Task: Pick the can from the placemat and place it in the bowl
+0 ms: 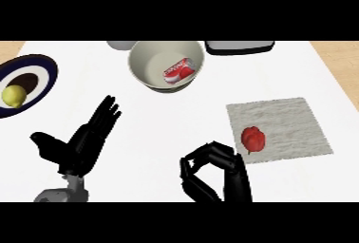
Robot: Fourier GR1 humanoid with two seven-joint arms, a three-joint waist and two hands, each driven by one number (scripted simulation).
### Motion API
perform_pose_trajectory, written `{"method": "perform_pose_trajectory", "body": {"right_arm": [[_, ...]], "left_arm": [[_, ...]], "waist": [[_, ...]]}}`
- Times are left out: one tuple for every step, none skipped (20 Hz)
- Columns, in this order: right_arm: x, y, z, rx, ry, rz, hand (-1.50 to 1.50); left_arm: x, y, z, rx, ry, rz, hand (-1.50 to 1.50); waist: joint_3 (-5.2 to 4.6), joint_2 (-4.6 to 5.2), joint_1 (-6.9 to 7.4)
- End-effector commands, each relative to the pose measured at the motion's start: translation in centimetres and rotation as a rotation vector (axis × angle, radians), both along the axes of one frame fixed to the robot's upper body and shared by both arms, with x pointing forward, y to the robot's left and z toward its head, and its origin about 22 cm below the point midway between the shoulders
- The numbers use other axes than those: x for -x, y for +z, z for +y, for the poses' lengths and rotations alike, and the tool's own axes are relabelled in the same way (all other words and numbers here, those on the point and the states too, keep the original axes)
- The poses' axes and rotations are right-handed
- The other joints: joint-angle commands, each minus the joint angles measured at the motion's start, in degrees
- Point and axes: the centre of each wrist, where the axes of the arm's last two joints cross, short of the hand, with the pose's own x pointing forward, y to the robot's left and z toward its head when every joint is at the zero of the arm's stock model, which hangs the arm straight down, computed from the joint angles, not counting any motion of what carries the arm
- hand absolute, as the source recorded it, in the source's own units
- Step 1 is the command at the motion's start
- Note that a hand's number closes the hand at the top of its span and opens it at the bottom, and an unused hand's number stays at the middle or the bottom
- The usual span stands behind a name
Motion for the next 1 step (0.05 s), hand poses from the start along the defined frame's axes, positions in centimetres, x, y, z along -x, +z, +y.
{"method": "perform_pose_trajectory", "body": {"right_arm": [[9.12, -2.66, 0.6, 0.02, 0.099, 0.113, 1.5]], "left_arm": [[-0.13, -0.13, -0.03, -0.009, 0.008, -0.014, 0.0]], "waist": [[0.03, 0.45, -0.04]]}}
